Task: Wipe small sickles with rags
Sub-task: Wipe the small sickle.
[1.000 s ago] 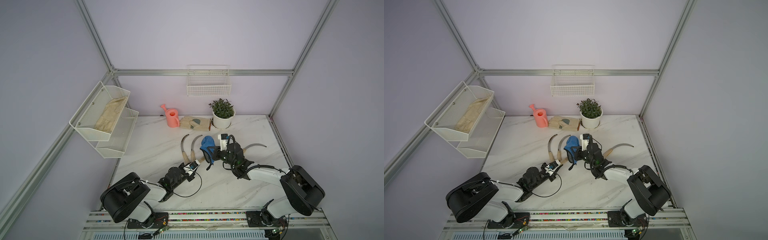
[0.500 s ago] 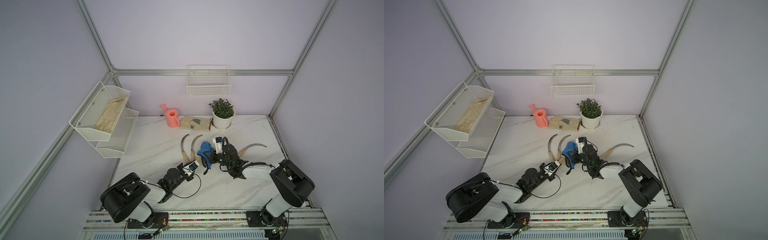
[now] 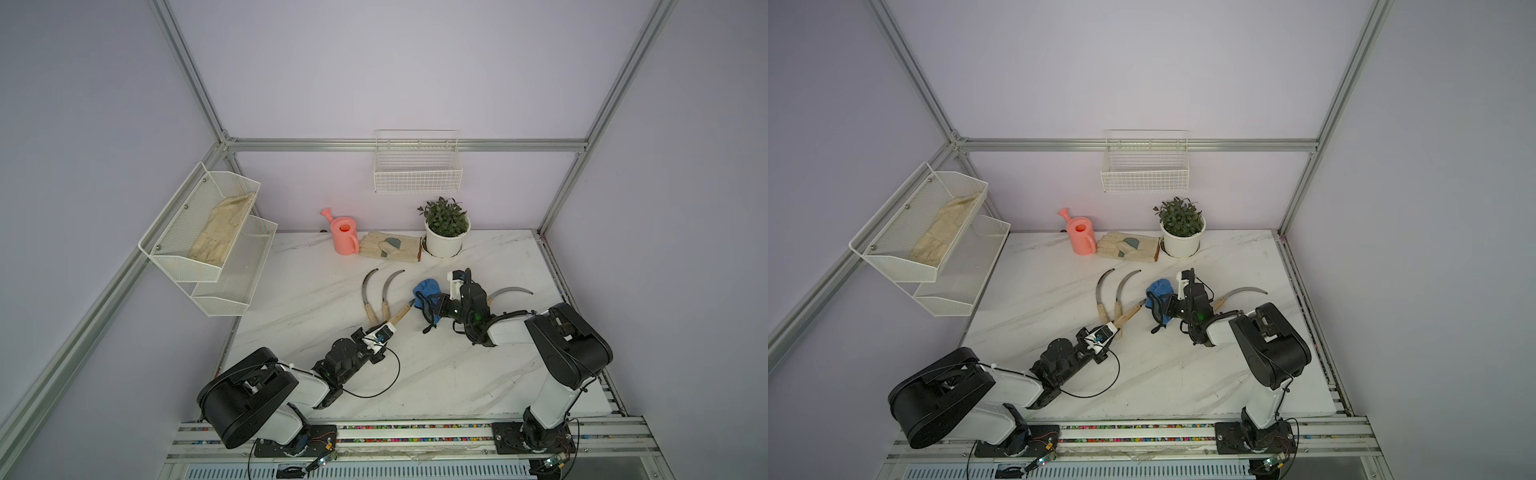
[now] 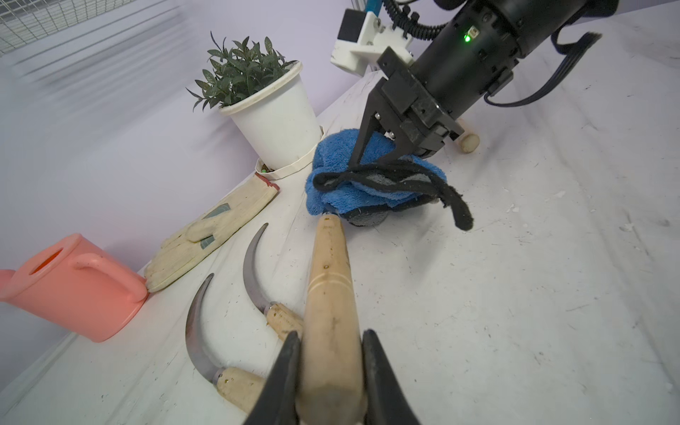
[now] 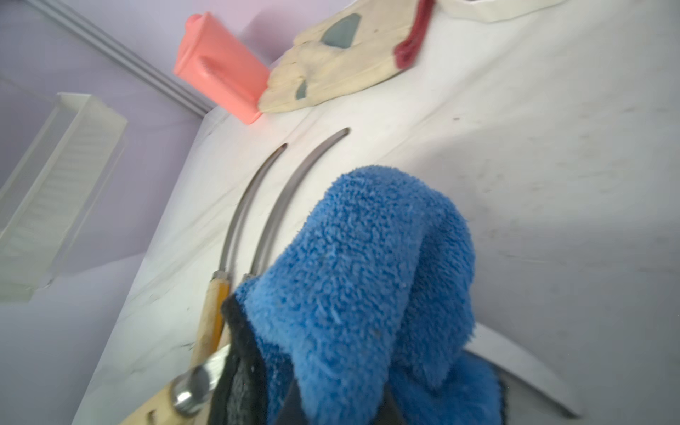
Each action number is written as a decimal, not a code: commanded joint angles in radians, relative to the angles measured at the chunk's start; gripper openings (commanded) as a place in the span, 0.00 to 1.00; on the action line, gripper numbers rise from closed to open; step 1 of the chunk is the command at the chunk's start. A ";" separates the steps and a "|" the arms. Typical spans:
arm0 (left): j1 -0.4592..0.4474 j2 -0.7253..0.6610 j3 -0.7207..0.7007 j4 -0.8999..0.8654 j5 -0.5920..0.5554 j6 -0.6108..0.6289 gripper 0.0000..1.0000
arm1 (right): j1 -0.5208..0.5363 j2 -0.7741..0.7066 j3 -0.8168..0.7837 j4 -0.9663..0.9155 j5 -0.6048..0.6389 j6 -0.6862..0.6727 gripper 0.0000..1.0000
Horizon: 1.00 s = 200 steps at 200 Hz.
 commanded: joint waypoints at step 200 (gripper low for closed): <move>-0.004 0.020 0.001 0.145 -0.015 -0.010 0.00 | 0.090 -0.443 -0.006 -0.316 0.432 -0.119 0.00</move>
